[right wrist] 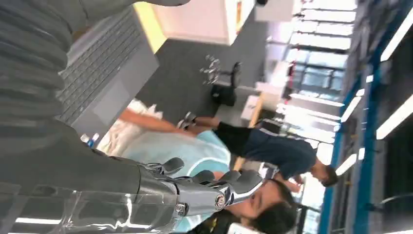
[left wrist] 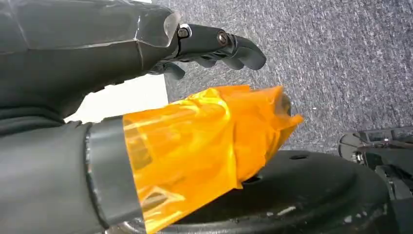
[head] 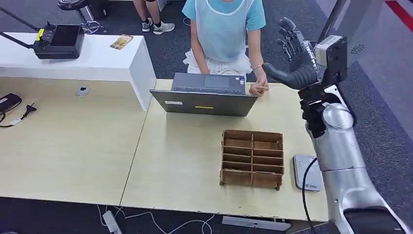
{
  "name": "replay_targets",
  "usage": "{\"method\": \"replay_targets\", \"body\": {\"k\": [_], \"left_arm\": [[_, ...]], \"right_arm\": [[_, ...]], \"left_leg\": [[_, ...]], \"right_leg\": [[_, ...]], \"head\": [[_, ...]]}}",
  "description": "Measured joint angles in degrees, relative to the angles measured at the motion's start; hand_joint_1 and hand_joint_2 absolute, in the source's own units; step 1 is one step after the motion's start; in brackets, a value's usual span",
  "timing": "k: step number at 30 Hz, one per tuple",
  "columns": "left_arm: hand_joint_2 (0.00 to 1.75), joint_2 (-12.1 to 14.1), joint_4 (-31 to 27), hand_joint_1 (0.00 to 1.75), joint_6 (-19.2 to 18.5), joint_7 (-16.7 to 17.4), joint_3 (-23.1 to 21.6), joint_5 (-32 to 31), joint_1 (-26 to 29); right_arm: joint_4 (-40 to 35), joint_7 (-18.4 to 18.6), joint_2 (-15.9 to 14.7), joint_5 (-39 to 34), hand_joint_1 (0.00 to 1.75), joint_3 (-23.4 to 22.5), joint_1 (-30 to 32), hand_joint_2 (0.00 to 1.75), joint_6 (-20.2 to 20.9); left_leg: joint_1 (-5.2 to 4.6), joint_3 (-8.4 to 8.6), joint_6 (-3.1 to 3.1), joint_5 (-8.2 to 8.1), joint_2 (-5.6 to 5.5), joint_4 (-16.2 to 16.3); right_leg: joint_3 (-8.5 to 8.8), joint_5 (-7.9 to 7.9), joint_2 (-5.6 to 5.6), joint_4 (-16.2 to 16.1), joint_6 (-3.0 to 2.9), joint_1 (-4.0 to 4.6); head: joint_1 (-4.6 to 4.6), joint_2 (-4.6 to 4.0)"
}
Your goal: Pass the card to the sensor for recognition and then transmit it.
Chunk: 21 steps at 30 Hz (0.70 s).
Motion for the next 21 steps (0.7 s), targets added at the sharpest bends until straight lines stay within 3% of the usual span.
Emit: {"method": "replay_targets", "body": {"k": [5,10,14,21], "left_arm": [[0.0,-0.07,0.0,0.0,0.54,-0.2,0.39,0.57,0.02],[0.0,-0.13,0.0,0.0,0.68,-0.44,1.01,0.98,0.15],[0.0,-0.24,0.0,0.0,0.96,-0.07,1.57,1.36,0.24],[0.0,-0.42,0.0,0.0,1.81,-0.07,2.84,3.08,0.32]], "right_arm": [[-8.26,-0.83,-1.49,-5.62,0.0,-0.5,7.01,1.75,1.03],[-15.51,-2.65,-3.79,-5.74,0.0,-0.74,14.07,1.75,0.9],[-20.33,-4.31,-5.31,-3.34,0.0,-1.16,19.4,1.75,0.05],[-25.56,-5.03,-7.59,6.06,0.0,-1.53,27.19,1.75,-5.5]], "left_leg": [[0.0,-0.01,-0.01,-0.02,0.0,0.0],[0.0,-0.03,0.0,-0.03,-0.01,-0.01],[-0.01,-0.04,0.04,-0.06,-0.01,-0.01],[0.0,-0.05,0.04,-0.06,0.0,-0.02]], "right_leg": [[-0.01,0.0,0.0,0.0,0.0,0.0],[-0.01,-0.01,-0.01,0.0,0.01,0.0],[-0.02,-0.02,-0.01,-0.02,0.02,-0.01],[-0.01,-0.03,-0.01,-0.03,0.03,0.0]], "head": [[-0.02,0.0],[0.0,0.0],[-0.02,0.0],[-0.02,0.0]]}}
